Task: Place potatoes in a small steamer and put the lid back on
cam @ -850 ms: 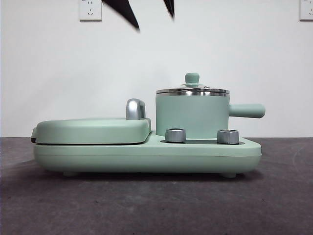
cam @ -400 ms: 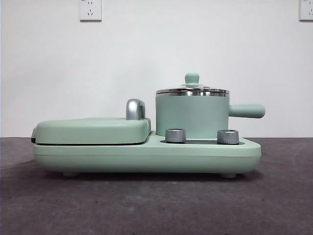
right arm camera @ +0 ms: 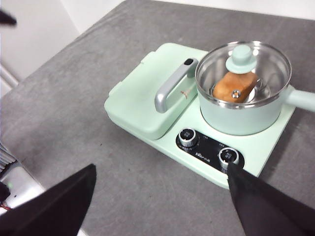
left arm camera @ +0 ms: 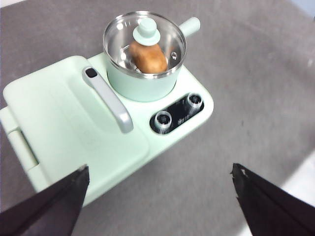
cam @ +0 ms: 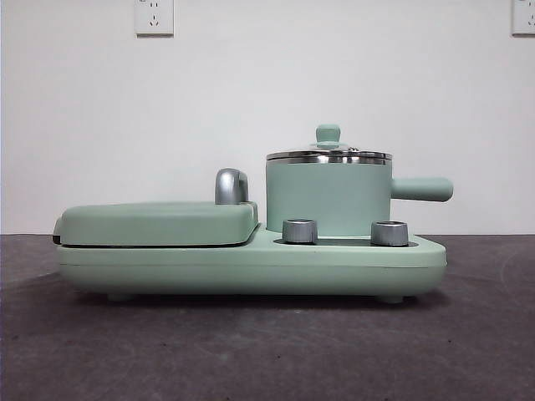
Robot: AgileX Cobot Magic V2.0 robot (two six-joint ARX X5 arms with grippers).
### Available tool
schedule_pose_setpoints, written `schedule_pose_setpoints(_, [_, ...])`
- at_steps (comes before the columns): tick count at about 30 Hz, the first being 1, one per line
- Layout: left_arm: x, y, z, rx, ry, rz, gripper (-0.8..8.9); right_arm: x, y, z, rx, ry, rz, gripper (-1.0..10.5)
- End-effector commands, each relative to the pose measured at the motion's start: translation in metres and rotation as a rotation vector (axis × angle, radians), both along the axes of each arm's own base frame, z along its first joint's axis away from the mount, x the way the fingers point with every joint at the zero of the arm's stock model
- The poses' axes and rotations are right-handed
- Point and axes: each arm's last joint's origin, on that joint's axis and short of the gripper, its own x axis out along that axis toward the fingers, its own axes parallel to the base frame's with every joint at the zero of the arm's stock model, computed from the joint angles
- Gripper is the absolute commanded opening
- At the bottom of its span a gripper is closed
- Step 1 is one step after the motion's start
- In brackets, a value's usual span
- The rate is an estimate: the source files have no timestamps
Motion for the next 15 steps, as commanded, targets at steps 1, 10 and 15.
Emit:
schedule_pose_setpoints(1, [-0.014,0.01,-0.045,-0.095,-0.021,0.029,4.62,0.0,0.001,0.004,0.004,-0.028,0.014,4.2])
schedule_pose_setpoints(10, [-0.036,0.03,-0.113,-0.268,-0.054,0.083,4.62,0.0,0.0,0.004,-0.01,-0.041,0.005,4.2])
schedule_pose_setpoints(15, [-0.036,0.03,-0.112,-0.277,-0.061,0.083,4.62,0.0,0.0,0.004,-0.024,-0.053,-0.004,4.2])
